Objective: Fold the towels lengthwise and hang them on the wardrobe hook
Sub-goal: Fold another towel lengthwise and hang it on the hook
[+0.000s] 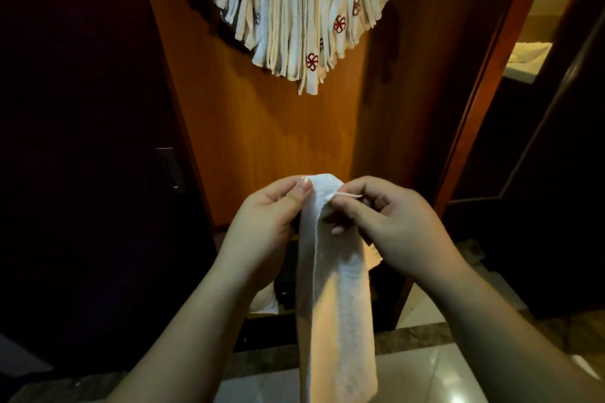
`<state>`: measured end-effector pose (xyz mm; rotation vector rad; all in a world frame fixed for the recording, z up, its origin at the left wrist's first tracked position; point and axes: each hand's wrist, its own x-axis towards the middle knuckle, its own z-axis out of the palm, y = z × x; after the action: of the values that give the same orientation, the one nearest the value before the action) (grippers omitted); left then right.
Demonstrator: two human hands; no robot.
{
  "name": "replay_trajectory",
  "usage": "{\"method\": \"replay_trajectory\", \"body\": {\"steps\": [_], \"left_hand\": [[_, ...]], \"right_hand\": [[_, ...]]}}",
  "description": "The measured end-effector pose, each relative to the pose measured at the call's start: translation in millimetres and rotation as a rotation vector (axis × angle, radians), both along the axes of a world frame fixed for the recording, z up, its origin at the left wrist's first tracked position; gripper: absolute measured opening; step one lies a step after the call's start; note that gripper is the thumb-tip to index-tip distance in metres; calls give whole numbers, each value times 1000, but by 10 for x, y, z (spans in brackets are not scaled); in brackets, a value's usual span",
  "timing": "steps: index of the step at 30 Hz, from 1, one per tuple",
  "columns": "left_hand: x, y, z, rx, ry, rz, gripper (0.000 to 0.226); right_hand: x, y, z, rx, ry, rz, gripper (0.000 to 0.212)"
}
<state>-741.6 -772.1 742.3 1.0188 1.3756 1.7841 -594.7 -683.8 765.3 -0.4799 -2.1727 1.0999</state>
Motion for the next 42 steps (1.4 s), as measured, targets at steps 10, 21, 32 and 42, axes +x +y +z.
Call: {"method": "replay_trajectory", "body": {"steps": [10,21,32,42], "left_hand": [[116,27,-3,23,-40,-7,30],[67,-12,-23,-26,297,9,24],[-123,17,-109,-143,284,37,19],[-219,26,-80,-149,162,40,21]], "right_hand": [[-80,-81,-31,-56,136,-102,5],[-136,16,-19,-148,18,-161,10],[-35,401,133,-2,-701,166,8],[31,388,11,253,-461,217,6]]}}
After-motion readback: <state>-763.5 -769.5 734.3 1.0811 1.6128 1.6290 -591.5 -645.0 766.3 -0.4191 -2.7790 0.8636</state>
